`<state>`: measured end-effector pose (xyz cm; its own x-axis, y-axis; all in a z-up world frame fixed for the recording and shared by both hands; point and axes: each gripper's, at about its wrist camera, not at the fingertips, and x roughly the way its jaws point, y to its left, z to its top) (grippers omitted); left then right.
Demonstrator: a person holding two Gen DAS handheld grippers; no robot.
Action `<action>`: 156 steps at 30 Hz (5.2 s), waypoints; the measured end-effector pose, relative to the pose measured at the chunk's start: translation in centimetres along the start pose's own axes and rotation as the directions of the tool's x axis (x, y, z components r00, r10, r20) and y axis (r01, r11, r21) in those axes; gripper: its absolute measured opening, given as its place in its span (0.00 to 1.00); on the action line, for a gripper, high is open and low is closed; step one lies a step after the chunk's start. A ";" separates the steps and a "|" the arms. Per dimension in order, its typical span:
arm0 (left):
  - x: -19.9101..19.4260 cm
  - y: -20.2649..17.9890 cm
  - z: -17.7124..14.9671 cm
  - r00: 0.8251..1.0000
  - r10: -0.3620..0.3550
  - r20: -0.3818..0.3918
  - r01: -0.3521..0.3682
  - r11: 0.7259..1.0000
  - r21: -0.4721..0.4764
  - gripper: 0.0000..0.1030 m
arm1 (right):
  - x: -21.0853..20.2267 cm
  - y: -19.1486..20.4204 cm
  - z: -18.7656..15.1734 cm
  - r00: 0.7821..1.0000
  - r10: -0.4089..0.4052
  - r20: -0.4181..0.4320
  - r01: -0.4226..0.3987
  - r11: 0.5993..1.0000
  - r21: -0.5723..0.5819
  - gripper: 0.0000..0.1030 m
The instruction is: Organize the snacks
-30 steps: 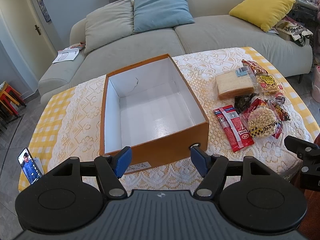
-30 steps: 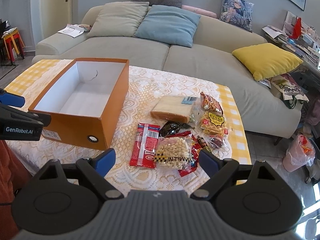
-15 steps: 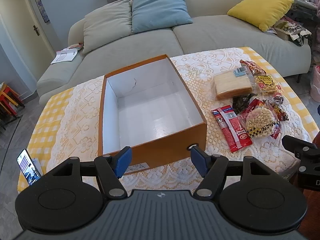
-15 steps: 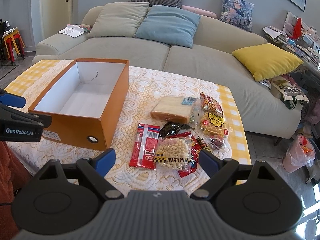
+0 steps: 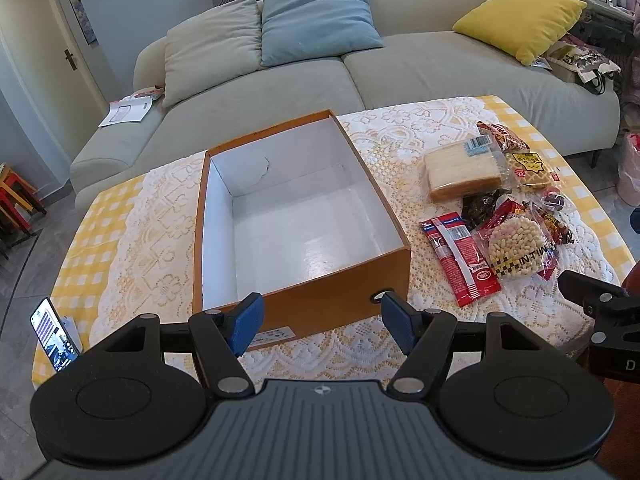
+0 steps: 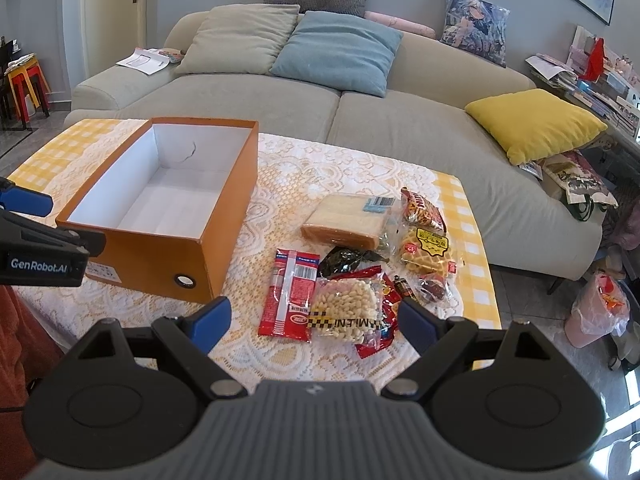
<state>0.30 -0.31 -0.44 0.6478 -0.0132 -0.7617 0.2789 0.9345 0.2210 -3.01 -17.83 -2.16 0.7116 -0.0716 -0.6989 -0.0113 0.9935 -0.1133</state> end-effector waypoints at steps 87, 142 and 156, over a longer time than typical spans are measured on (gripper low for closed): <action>15.1 -18.9 6.8 0.921 -0.309 -0.235 0.343 0.932 0.118 0.54 | 23.5 -19.3 -4.1 0.841 0.461 -0.283 -0.038 0.573 0.819 0.46; 16.6 -13.9 3.5 0.962 -0.196 -0.191 0.257 0.886 0.386 0.82 | 22.1 -9.7 -0.9 0.909 0.183 -0.373 -0.141 0.980 0.139 0.87; 15.8 -15.6 1.7 0.988 -0.136 -0.067 0.151 0.849 0.507 0.84 | 21.9 -9.6 -1.4 0.924 0.056 -0.377 -0.037 0.998 0.058 0.63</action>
<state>7.39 -15.67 -14.92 0.5548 -0.1159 -0.8238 0.6940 0.6106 0.3815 11.71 -29.07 -17.34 0.3920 -0.0438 -0.9189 0.0027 0.9989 -0.0464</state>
